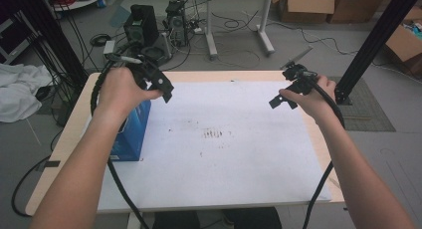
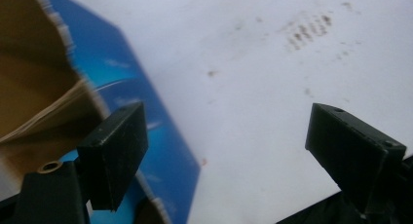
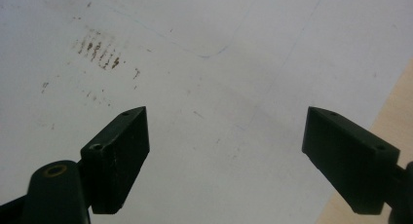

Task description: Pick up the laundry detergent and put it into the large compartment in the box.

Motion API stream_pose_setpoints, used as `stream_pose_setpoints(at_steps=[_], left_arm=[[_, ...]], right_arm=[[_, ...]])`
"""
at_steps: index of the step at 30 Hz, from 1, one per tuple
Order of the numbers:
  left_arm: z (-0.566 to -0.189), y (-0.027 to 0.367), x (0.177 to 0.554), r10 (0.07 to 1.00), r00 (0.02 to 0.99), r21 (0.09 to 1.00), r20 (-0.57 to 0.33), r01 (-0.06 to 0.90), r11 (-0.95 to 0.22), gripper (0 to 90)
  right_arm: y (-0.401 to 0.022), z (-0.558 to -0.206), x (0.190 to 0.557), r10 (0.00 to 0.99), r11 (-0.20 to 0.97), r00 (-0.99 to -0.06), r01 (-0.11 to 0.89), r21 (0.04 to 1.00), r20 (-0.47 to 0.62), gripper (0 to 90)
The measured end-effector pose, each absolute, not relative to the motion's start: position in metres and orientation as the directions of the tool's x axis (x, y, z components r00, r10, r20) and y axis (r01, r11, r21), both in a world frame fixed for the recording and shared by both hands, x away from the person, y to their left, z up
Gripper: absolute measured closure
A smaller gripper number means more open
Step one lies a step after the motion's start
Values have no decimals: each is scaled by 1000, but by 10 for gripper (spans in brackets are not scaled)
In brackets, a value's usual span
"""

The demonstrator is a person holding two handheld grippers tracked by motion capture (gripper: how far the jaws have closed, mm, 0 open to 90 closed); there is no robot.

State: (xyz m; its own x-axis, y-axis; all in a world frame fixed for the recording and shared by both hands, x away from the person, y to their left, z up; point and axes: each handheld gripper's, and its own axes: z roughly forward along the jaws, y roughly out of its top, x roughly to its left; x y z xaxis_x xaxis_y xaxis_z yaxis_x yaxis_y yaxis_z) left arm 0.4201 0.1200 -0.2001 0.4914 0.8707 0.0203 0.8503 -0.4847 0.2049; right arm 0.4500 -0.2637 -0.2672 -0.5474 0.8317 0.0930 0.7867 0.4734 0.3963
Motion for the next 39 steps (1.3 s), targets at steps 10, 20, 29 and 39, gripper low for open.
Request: stream_pose_setpoints(at_steps=[10, 20, 29, 39], left_arm=[[-232, 68, 420, 788, 616, 197, 5, 772, -605, 158], [-254, 35, 416, 736, 677, 177, -13, 726, -665, 157], [-262, 26, 415, 723, 691, 161, -20, 716, -679, 158], [-263, 23, 413, 719, 694, 159, -18, 712, -684, 157]], right_arm=[[-263, -266, 452, 834, 473, -544, 790, 391, 90, 172], [-262, -264, 451, 833, 479, -548, 785, 392, 79, 172], [-261, -264, 450, 830, 481, -552, 784, 393, 85, 174], [-262, -265, 449, 828, 482, -554, 783, 394, 88, 173]])
